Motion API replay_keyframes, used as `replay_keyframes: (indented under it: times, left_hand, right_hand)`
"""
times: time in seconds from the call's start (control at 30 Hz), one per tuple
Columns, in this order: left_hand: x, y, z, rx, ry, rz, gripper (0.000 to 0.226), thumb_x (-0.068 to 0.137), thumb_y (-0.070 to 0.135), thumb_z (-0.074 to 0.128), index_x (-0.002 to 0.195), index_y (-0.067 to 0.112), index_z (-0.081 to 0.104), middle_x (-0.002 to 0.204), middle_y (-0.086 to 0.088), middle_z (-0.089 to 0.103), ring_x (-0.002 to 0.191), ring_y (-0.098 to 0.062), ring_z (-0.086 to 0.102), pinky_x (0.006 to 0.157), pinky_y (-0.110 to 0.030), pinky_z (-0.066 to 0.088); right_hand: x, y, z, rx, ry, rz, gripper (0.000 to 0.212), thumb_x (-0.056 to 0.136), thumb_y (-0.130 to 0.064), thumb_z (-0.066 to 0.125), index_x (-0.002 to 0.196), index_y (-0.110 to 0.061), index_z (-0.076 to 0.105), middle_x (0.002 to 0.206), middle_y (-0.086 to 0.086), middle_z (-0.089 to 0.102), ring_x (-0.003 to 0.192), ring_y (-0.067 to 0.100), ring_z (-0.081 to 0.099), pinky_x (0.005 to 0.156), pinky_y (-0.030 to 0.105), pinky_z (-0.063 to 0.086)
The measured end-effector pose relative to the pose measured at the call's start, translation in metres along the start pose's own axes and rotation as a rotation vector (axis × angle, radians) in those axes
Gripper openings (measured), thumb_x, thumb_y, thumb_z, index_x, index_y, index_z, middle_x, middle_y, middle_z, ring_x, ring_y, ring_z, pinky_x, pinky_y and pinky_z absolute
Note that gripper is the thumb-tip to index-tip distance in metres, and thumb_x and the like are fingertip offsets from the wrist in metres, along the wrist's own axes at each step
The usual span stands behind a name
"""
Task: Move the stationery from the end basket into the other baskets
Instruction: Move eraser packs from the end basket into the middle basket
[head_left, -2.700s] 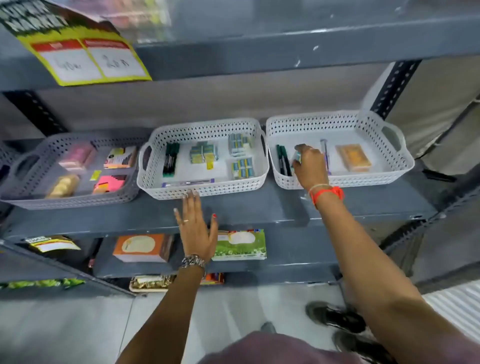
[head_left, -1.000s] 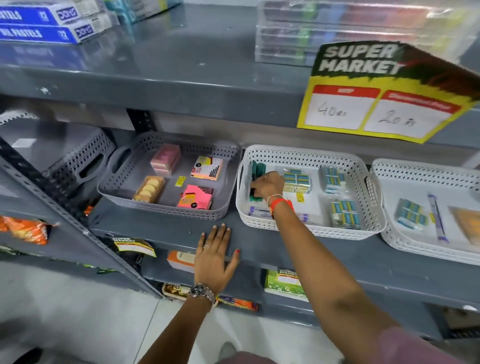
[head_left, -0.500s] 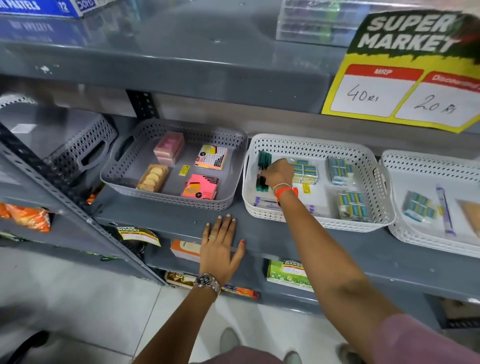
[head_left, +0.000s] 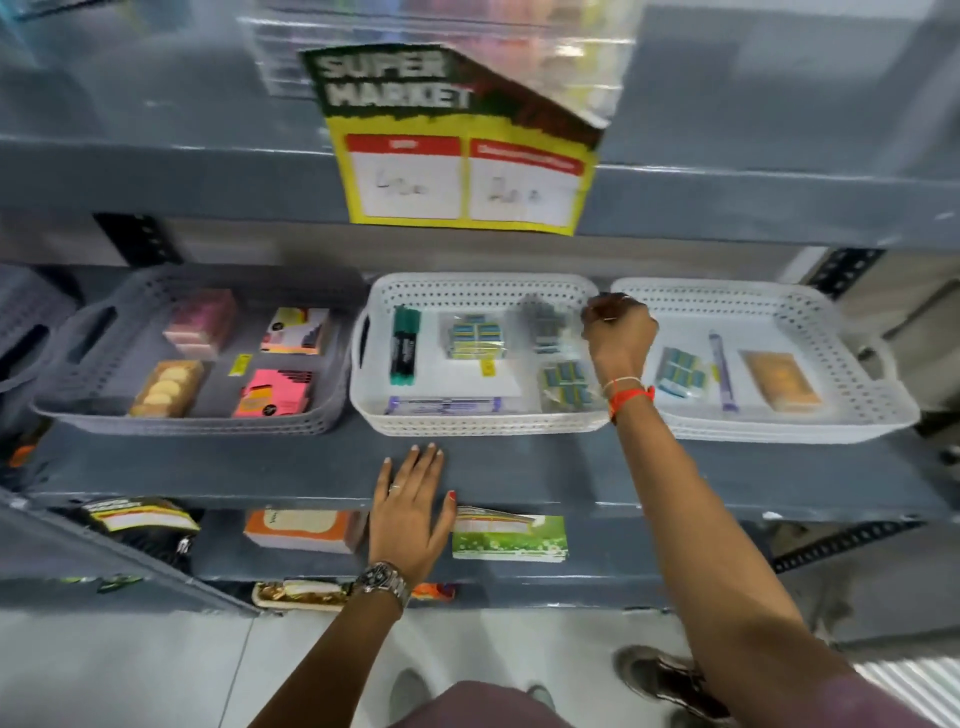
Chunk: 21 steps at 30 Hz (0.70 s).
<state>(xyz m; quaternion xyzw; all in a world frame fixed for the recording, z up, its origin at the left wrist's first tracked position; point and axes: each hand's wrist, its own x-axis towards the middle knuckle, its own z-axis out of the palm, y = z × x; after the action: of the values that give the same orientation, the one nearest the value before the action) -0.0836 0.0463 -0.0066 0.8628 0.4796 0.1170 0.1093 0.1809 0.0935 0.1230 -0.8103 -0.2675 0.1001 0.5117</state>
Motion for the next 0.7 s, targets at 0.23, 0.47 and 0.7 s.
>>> replay_keyframes:
  times: [0.23, 0.47, 0.7]
  left_hand:
    - [0.007, 0.037, 0.016, 0.017, 0.019, 0.032, 0.057, 0.093, 0.04, 0.026, 0.124, 0.006, 0.06, 0.127, -0.01, 0.062, 0.119, -0.027, 0.057, 0.112, -0.032, 0.012]
    - [0.006, 0.044, 0.015, 0.05, 0.015, -0.033, 0.058, 0.093, 0.04, 0.025, 0.124, 0.006, 0.059, 0.128, -0.01, 0.061, 0.119, -0.027, 0.057, 0.115, -0.022, -0.001]
    - [0.006, 0.034, 0.01, 0.096, 0.011, -0.066, 0.061, 0.087, 0.042, 0.03, 0.127, 0.005, 0.057, 0.131, -0.012, 0.059, 0.123, -0.026, 0.054, 0.107, -0.035, 0.02]
  right_hand:
    - [0.049, 0.073, -0.075, -0.067, -0.152, 0.291, 0.016, 0.082, -0.009, 0.059, 0.074, -0.022, 0.057, 0.087, 0.005, 0.058, 0.086, 0.02, 0.058, 0.081, 0.032, 0.054]
    - [0.05, 0.078, -0.062, -0.5, -0.364, 0.203, 0.046, 0.071, -0.027, 0.076, 0.104, 0.003, 0.065, 0.104, 0.019, 0.072, 0.101, 0.03, 0.068, 0.082, 0.032, 0.053]
    - [0.05, 0.071, -0.045, -0.445, -0.259, 0.124, 0.035, 0.081, -0.009, 0.061, 0.112, 0.008, 0.059, 0.117, 0.028, 0.064, 0.112, 0.039, 0.061, 0.089, 0.037, 0.051]
